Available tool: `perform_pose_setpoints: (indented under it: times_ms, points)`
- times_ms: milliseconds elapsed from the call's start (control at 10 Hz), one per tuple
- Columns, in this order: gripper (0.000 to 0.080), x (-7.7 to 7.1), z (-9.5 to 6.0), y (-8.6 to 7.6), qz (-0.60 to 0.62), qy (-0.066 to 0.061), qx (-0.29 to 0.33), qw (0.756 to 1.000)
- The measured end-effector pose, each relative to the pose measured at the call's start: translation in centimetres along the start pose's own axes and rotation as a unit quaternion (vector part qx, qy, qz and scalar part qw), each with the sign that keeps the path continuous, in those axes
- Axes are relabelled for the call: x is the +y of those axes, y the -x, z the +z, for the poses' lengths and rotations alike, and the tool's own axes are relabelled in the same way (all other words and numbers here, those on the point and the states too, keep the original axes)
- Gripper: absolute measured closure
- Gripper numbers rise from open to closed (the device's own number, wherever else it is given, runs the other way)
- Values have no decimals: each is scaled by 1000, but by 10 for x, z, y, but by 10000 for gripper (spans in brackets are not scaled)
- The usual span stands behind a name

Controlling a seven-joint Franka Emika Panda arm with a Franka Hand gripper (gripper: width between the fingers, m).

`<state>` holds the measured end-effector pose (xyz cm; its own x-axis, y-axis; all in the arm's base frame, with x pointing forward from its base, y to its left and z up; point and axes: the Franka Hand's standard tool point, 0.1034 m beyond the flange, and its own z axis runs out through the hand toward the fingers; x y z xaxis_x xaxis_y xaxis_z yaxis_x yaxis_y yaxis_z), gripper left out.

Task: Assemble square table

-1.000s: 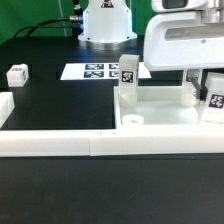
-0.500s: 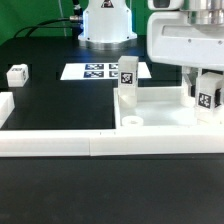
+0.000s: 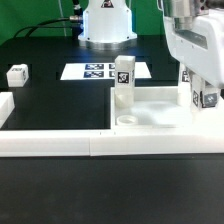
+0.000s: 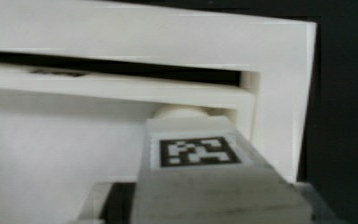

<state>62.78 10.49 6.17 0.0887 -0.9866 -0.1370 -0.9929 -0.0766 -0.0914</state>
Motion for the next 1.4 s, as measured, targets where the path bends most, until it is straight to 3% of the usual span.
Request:
perform_pose_setpoints:
  times_ms: [100, 200, 300, 400, 700, 800, 900, 1000, 1100, 1200, 1300, 1400]
  points:
    - [436, 0, 0, 1, -31, 2, 5, 999]
    - [259, -2, 0, 6, -116, 0, 28, 993]
    - [184, -8, -1, 12, -234, -19, 43, 971]
    - [184, -7, 0, 15, -325, -13, 43, 945]
    - [151, -7, 0, 12, -419, -7, 45, 907]
    - [150, -7, 1, 11, -465, -4, 46, 884]
    - [150, -6, 1, 5, -609, 14, 53, 792]
    - [150, -4, 2, 7, -662, 26, 47, 747]
    - [150, 4, 5, 12, -736, 51, 30, 675]
    - [150, 4, 5, 1, -759, 53, 29, 648]
    - [150, 2, 3, -9, -766, 49, 36, 640]
    - [191, 2, 4, -8, -759, 49, 36, 648]
